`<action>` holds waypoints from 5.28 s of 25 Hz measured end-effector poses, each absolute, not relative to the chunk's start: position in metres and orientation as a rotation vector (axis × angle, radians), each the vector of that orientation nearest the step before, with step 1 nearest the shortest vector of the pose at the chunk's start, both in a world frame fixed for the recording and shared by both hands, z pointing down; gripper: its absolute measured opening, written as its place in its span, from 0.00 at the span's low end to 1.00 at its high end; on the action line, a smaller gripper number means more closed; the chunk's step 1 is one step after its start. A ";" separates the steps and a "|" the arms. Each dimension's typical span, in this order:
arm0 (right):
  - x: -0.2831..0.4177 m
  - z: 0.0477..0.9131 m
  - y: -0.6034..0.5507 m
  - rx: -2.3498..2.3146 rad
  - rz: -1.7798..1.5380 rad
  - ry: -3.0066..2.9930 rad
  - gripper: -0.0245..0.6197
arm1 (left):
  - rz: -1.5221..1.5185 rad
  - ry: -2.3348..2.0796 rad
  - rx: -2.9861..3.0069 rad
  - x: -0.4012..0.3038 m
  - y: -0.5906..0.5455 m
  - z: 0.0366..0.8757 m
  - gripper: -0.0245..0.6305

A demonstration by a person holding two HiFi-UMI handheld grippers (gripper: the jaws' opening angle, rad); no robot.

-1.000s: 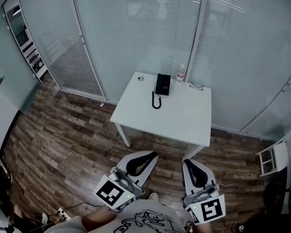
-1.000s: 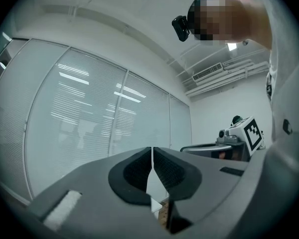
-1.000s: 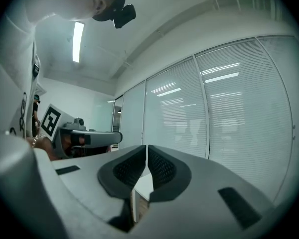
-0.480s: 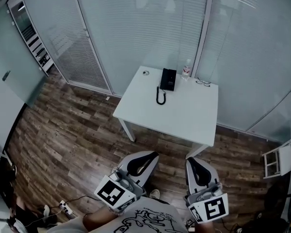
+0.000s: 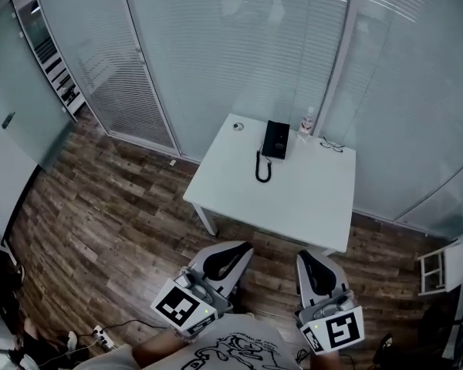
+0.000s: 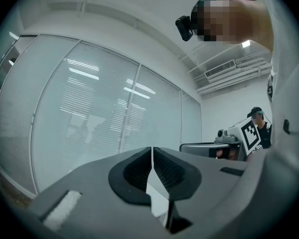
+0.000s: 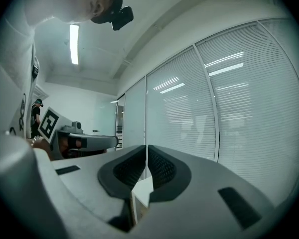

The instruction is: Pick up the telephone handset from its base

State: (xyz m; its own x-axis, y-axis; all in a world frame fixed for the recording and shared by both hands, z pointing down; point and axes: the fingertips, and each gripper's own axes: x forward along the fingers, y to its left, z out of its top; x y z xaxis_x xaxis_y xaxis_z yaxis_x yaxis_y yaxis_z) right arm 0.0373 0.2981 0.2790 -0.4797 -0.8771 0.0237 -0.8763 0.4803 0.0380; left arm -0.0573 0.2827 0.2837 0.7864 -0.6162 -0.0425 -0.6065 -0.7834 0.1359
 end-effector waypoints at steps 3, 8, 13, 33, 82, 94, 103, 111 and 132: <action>0.022 0.277 0.271 1.568 -0.045 -2.666 0.06 | -0.129 -0.982 2.868 -0.071 0.255 0.282 0.06; -0.004 0.276 0.224 1.572 -0.042 -2.657 0.06 | -0.136 -0.983 2.867 -0.100 0.208 0.280 0.06; -0.032 0.282 0.185 1.569 -0.027 -2.642 0.06 | -0.128 -0.993 2.864 -0.132 0.169 0.282 0.06; -0.046 0.305 0.108 1.588 0.033 -2.574 0.06 | -0.134 -0.957 2.819 -0.159 0.089 0.305 0.06; 0.129 0.287 -0.093 1.565 -0.002 -2.649 0.06 | -0.128 -0.925 2.871 0.044 -0.111 0.284 0.06; 0.112 0.320 -0.112 1.558 0.122 -2.598 0.06 | -0.043 -0.876 2.787 0.029 -0.131 0.324 0.06; 0.106 0.364 -0.119 1.555 0.282 -2.545 0.06 | 0.035 -0.829 2.708 0.028 -0.145 0.368 0.06; 0.104 0.398 -0.132 1.550 0.345 -2.507 0.06 | 0.101 -0.825 2.666 0.022 -0.167 0.404 0.06; 0.110 0.488 -0.213 1.518 0.414 -2.450 0.06 | 0.230 -0.802 2.555 0.039 -0.256 0.523 0.06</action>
State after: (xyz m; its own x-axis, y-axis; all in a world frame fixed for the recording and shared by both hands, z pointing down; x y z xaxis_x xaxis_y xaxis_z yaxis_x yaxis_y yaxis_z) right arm 0.1098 -0.2126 0.4884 -0.4373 -0.8333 0.3381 -0.8982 0.4237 -0.1176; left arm 0.0393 -0.2555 0.5233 0.8170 -0.5014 0.2850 -0.5762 -0.7298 0.3679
